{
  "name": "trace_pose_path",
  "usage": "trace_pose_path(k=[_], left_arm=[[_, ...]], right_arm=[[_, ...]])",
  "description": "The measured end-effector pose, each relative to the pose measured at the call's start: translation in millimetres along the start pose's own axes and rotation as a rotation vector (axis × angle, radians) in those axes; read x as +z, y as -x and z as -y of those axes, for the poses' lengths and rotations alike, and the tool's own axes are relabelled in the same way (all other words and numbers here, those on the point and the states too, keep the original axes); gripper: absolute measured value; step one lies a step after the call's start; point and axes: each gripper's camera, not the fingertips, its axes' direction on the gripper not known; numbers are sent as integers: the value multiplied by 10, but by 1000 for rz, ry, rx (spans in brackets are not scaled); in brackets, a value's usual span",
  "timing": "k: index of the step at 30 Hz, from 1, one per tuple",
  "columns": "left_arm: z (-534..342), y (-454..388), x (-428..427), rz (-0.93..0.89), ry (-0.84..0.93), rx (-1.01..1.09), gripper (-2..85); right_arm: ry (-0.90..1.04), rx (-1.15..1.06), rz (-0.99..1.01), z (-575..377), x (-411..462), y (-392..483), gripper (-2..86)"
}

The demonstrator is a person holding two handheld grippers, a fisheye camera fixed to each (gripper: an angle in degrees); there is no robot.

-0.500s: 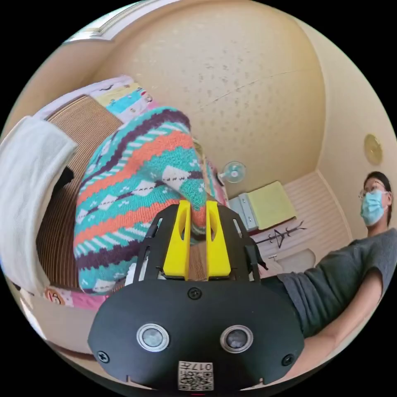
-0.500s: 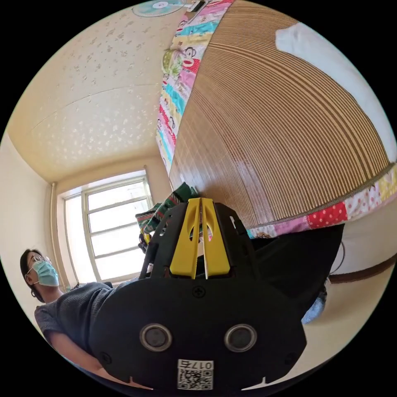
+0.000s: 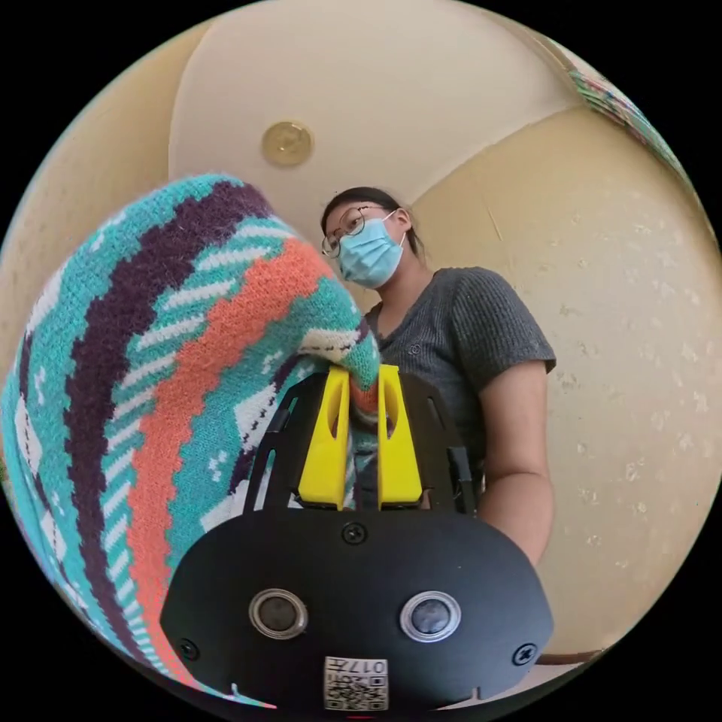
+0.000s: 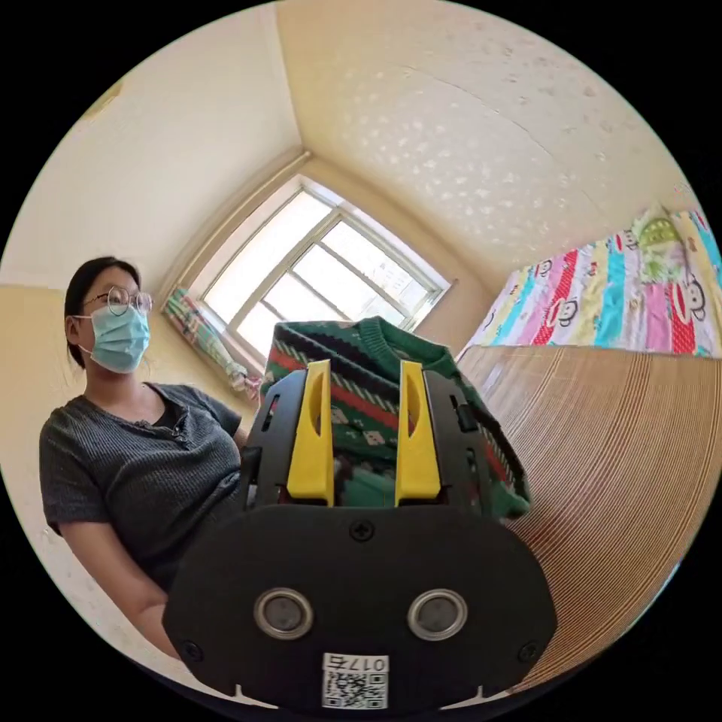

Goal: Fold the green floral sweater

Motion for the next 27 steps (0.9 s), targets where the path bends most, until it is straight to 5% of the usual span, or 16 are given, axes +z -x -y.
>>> trace_pose_path(k=[5,9,10,12,15,19,23,25,27], left_arm=[[-321,714,1193,-292,166,-147,64],[-661,1011,1902,-505,124,-191,66],[-689,1016,1948,-498,122,-189,66],[-792,1011,2040,-432,125,-200,67],[-930,984,2054,-338,142,-255,68],[-1097,1059,2023,-103,295,-498,70],[-1374,1254,1911,367,533,-917,84],[-1421,1275,1868,514,523,-1014,95],[-1369,1207,1823,591,313,-1049,103]], right_arm=[[261,-123,-72,71,371,-70,303],[578,-112,136,-313,623,-267,283],[626,-119,272,-502,650,-253,181],[623,-122,486,-774,632,-202,86],[493,-74,428,-1122,483,-101,47],[283,108,73,-1304,277,35,30],[238,220,-190,-1281,482,109,26],[219,238,-234,-1245,579,125,26],[221,225,-280,-1201,688,191,26]])
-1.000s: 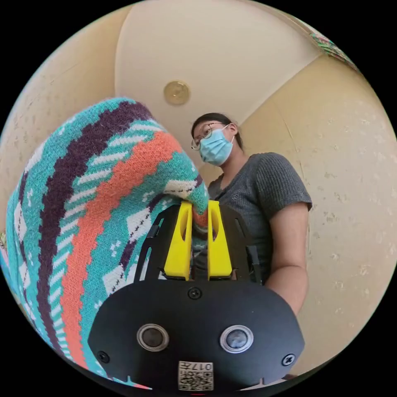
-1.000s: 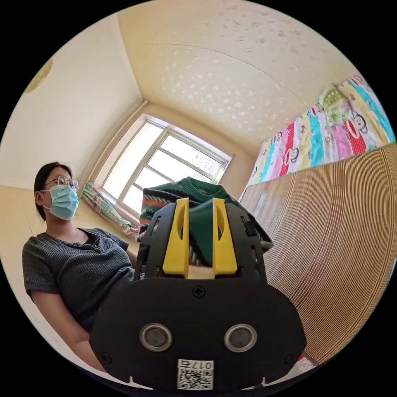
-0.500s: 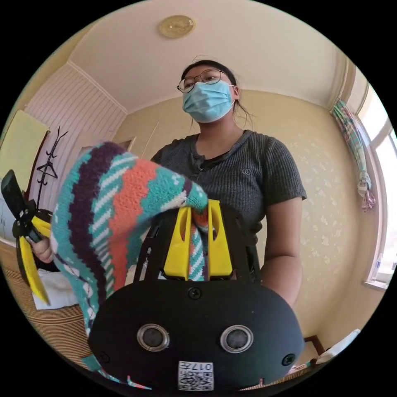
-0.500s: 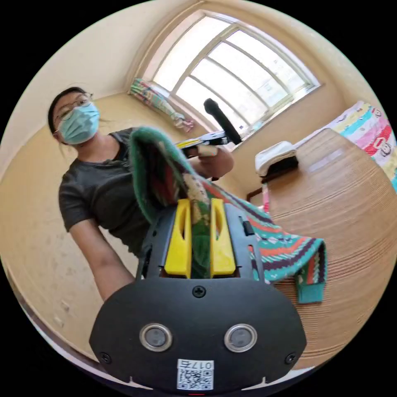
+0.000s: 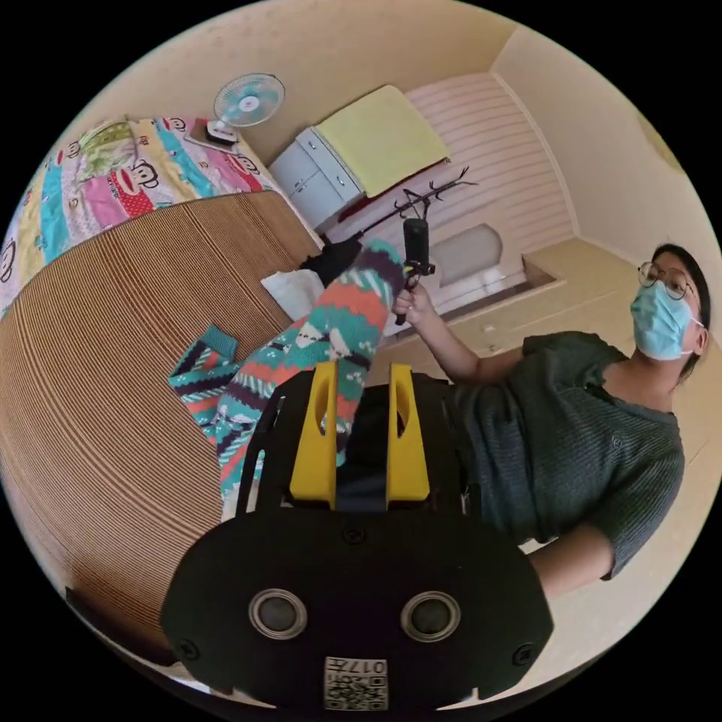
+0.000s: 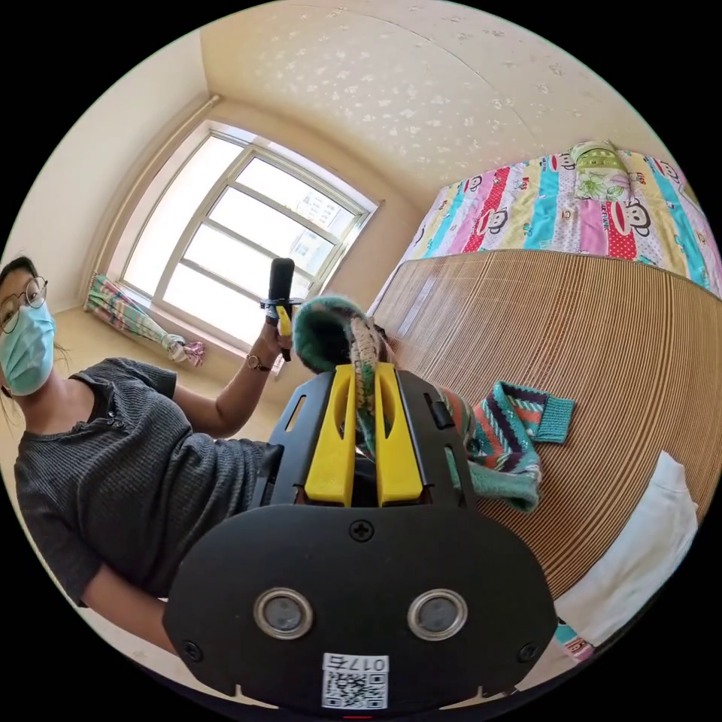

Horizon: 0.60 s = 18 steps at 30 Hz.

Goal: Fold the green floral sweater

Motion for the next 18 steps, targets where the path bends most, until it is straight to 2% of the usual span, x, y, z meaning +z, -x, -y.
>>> trace_pose_path(k=[1,3,4,8,11,13,16,18], left_arm=[[-13,-37,-20,2,-57,-18,110],[-104,-397,-14,91,-307,-46,133],[-96,-529,50,120,-324,-27,138],[241,-1315,994,468,-135,2,202],[330,-1525,1587,678,-69,-22,205],[319,-1484,1816,701,-32,-69,179],[177,-1387,1867,670,-82,-69,101],[60,-1394,1738,511,-141,48,76]], right_arm=[[-7,-7,-12,29,37,82,26],[-6,-23,-11,75,89,210,27],[11,-23,-17,119,136,288,27],[96,-107,-53,318,384,658,28],[118,-141,-84,457,521,859,31],[125,-169,-111,508,573,973,34],[136,-226,-154,494,580,1110,40],[156,-271,-102,437,517,1131,47]])
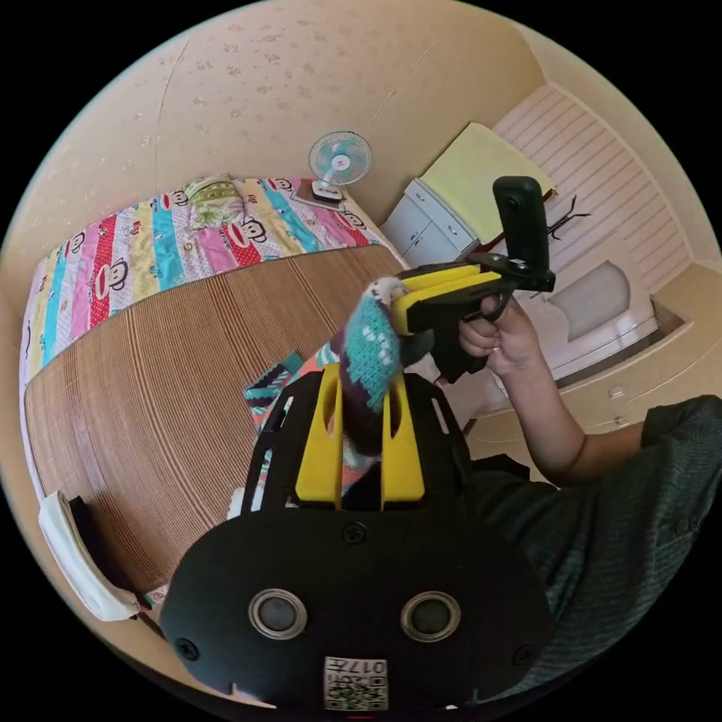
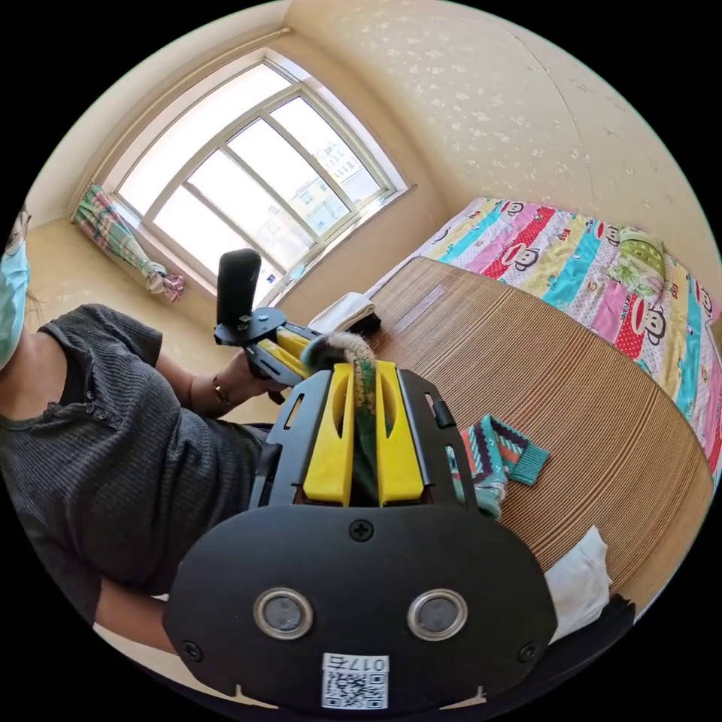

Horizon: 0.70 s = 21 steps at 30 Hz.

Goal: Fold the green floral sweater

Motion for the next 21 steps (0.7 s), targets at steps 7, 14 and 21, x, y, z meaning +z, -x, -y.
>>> trace_pose_path(k=[7,14,21], left_arm=[[-83,33,-665,-325,-226,246,69],[-39,-245,-1495,-495,-413,569,71],[231,-191,-1866,-720,-564,667,72]], right_arm=[[-219,-8,102,-872,-701,-100,90],[-187,214,-92,-1400,-483,-462,188],[-166,136,-139,-580,6,-559,244]])
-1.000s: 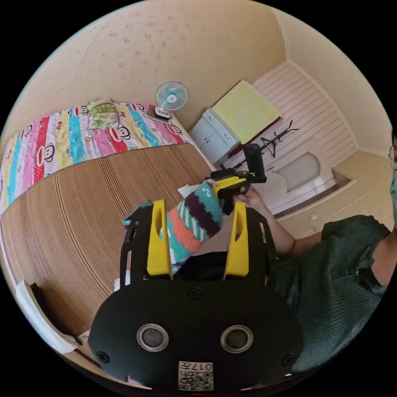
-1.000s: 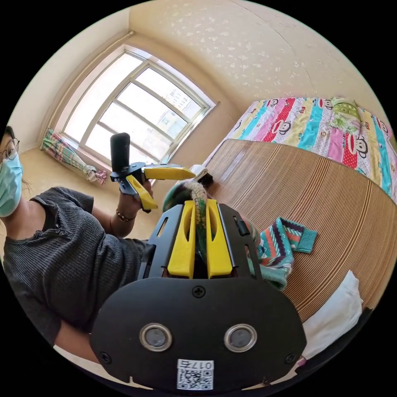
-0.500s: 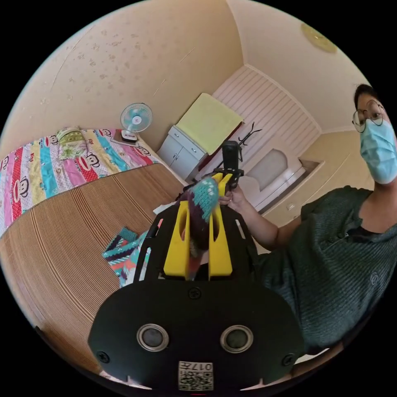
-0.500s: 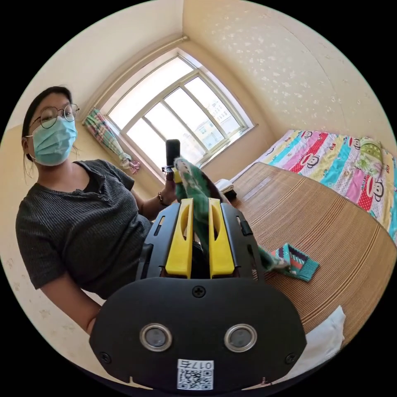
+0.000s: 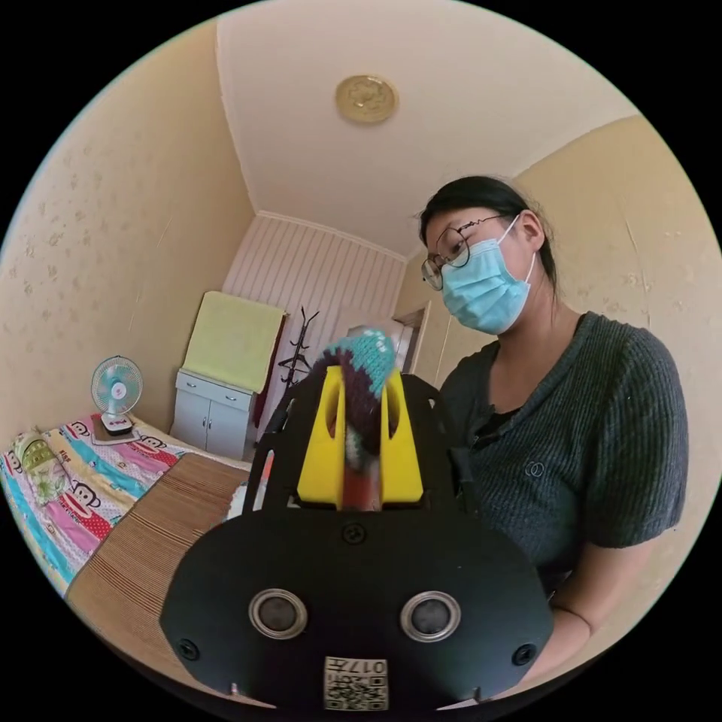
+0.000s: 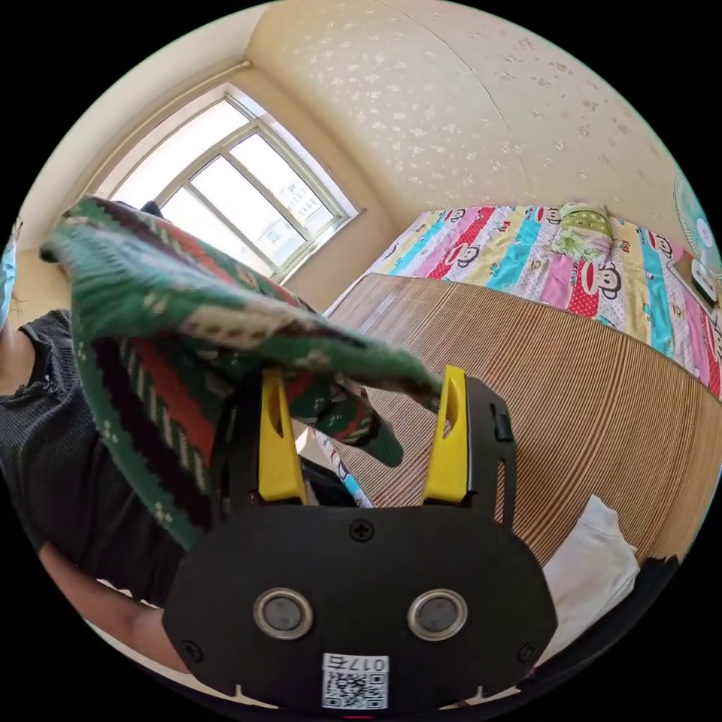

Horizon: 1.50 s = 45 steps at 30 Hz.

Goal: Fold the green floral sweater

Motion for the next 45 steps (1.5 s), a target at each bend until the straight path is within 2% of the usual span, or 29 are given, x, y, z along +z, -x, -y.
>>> trace_pose_path(k=[3,4,7,10,12,16,19,22,24,26,28,30,31,32,33,35,37,39,41,45], left_arm=[[200,-27,-133,-4,-43,55,72],[243,-44,-185,13,-46,63,73],[392,-118,-589,132,-74,64,73],[462,-90,-1004,304,-2,-28,75],[429,0,-1200,443,155,-150,74],[171,70,-1251,526,361,-265,70],[73,-93,-1278,445,350,-236,68],[362,-308,-1387,407,268,-91,68],[782,-199,-1463,416,258,-14,69],[1084,178,-1533,478,321,-46,70],[1247,817,-1623,582,440,-147,71],[1123,2038,-1865,834,591,-412,71],[1044,2322,-1990,910,560,-477,67],[831,2786,-2334,1012,397,-627,60],[519,3174,-2709,988,224,-810,52],[59,3488,-3046,917,53,-949,55],[-299,3547,-3092,1013,23,-1015,65],[-763,3668,-2847,1154,278,-1088,87],[-1216,3760,-2640,1233,485,-1175,109],[-2279,3840,-2483,1333,742,-1434,137]], right_arm=[[-120,-60,141,159,-130,82,141],[-190,-83,185,158,-292,116,79],[-316,-71,229,143,-756,137,68],[-370,-87,177,174,-1224,274,62],[-361,-105,121,198,-1452,409,60],[-251,-169,44,253,-1751,830,58],[-203,-231,44,334,-2002,1201,57],[-201,-294,17,651,-2387,1563,58],[-153,-302,-104,1002,-2491,1688,59],[-5,-306,-267,1589,-2361,1550,62],[138,-296,-306,2066,-2089,1110,65],[257,-168,-309,2533,-1692,326,66],[281,-48,-293,2756,-1410,-269,64],[232,96,-268,2858,-1177,-833,58],[192,178,-238,2858,-1089,-1078,55],[69,352,-73,2640,-819,-1644,30],[48,497,-137,2357,-623,-1856,18],[114,584,-159,2040,-349,-2020,12],[240,672,-76,1595,53,-2220,8],[345,830,-11,1016,408,-2350,5]])
